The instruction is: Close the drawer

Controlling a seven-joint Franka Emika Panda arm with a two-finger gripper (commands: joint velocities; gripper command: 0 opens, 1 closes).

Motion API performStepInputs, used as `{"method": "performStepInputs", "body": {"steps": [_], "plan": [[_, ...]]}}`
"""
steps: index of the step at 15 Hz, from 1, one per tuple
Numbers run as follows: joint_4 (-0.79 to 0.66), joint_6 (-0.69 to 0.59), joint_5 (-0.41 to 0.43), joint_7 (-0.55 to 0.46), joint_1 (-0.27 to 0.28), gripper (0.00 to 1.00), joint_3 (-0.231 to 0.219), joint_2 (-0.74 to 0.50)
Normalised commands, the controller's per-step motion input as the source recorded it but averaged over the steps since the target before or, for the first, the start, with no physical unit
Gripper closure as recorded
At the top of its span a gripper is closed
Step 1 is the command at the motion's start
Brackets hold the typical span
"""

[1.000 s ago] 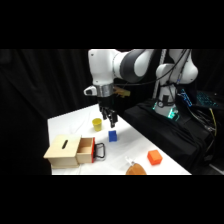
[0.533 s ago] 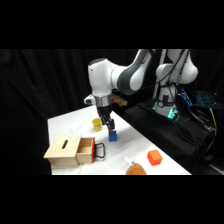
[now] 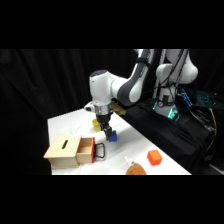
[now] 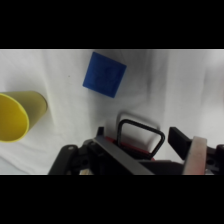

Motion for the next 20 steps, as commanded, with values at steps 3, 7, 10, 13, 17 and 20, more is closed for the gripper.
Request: {"method": "performStepInputs", "body": {"steps": [3, 7, 10, 13, 17, 20], "plan": [[0.12, 0.28, -0.098, 0.18, 0.095, 0.00, -0.050, 0.21], [0.14, 0.25, -0.099, 0.17, 0.111, 0.00, -0.076, 0.20], [0.13, 0.25, -0.141, 0.19, 0.155, 0.00, -0.133, 0.17], [0.14, 0.23, -0.153, 0.23, 0.175, 0.00, -0.176, 0.15], [0.16, 0.17, -0.146, 0.22, 0.174, 0.00, -0.179, 0.15], [0.18, 0.13, -0.132, 0.21, 0.156, 0.00, -0.156, 0.14]]}}
